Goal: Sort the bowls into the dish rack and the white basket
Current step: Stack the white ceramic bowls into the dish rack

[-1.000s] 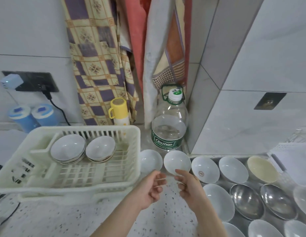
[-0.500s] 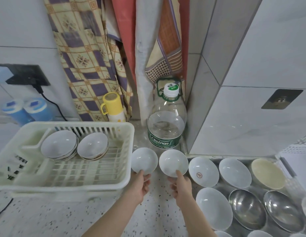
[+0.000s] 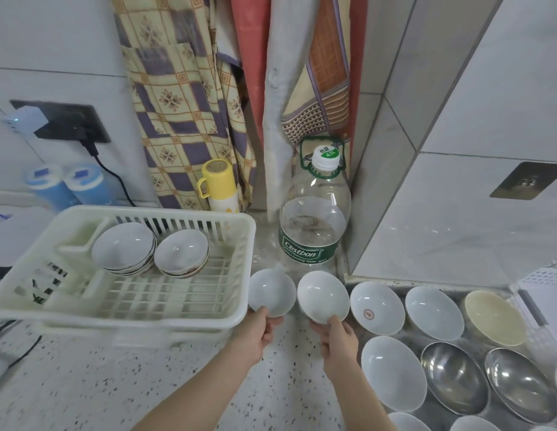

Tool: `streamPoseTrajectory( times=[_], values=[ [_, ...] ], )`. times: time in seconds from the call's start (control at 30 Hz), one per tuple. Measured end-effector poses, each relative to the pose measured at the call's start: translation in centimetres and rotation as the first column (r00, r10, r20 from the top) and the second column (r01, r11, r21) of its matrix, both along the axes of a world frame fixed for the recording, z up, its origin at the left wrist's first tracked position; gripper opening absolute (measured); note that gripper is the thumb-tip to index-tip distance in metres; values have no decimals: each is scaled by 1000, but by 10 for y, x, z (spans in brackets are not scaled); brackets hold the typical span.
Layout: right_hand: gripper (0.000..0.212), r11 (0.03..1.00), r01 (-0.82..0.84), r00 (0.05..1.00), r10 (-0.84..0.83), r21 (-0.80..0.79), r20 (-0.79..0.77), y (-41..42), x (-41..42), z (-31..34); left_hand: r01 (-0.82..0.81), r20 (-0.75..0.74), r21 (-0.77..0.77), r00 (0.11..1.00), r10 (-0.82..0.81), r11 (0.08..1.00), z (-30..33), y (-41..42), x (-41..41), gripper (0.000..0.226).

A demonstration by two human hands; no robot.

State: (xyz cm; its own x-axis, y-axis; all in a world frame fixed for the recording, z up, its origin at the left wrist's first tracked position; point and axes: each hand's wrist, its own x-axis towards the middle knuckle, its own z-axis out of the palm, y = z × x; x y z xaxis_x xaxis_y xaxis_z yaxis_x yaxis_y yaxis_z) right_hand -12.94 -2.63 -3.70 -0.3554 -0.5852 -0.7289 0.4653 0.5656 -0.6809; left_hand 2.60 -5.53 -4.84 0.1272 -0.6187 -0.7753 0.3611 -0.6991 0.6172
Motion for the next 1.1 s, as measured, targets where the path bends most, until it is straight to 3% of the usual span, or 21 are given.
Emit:
streamPoseTrajectory(
  times=[0.23,0.4,0.67,0.83,0.97,1.1],
  values=[
    [27,991,59,998,-55,-118,41,33,8,28,135,109,-47,986,-129,990,9,37,19,29],
    [19,977,59,998,-57,-207,16,50,14,58,361,224,-110,917,-331,926,28,56,32,34],
    [2,868,105,992,-127,-485,-13,70,37,122,542,237,-261,838,-491,799,89,61,47,8],
    [19,758,208,968,-250,-619,19,74,61,158,486,160,-326,874,-459,811,125,58,88,8],
    [9,765,184,968,-251,-617,-21,67,90,166,309,85,-356,950,-299,882,135,48,141,16],
    [12,806,165,972,-230,-569,-45,60,127,159,183,69,-381,983,-169,906,134,40,197,17]
  ],
)
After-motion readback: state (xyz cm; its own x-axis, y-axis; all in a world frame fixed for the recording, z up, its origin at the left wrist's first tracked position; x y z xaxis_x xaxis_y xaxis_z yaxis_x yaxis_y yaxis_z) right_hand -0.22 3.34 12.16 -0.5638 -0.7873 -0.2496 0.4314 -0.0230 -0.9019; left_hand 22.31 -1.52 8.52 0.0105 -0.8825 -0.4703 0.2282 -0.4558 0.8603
